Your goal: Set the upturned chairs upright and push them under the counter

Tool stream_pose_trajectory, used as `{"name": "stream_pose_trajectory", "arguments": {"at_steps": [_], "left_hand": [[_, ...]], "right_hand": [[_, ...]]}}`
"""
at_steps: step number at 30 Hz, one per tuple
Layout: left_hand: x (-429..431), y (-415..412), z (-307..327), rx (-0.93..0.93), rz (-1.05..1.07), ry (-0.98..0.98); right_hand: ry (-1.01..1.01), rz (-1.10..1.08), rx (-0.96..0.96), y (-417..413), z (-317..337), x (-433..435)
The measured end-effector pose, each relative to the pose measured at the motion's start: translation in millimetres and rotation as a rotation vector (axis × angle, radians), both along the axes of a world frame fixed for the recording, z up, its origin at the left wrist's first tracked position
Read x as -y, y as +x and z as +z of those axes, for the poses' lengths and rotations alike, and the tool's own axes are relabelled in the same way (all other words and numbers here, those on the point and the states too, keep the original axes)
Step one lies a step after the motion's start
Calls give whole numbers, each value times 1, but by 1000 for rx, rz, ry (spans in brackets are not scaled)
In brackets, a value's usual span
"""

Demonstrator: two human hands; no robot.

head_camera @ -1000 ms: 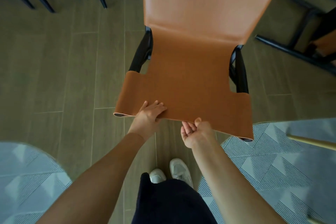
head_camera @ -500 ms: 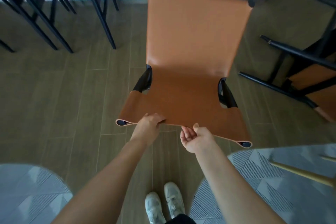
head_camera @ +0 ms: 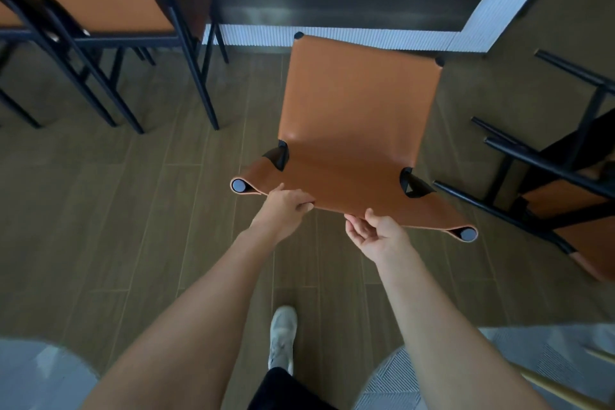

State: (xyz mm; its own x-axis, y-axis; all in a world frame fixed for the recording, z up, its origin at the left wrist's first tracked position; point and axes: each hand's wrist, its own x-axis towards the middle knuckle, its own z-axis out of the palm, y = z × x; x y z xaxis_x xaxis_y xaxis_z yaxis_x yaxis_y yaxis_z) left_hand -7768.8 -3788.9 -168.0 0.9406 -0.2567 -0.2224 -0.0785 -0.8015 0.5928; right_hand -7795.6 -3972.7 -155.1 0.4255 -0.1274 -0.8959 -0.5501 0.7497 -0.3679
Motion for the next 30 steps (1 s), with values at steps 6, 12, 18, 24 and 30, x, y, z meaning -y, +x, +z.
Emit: {"name": "stream_pose_trajectory", "arguments": {"at_steps": [6,12,18,24,30], "left_hand": [[17,66,20,45,81,-57],[28,124,42,39,49,-28],[35,177,49,26,30,-28],[51,232,58,28,95,-40],[68,289,67,-1,133,-10]], "right_hand": [[-176,6,75,66,17,11],[-315,-17,105,122,34,15],[-296,-15,116,173,40,29],[-287,30,107,229,45,43],[-290,64,91,290,49,57]]}}
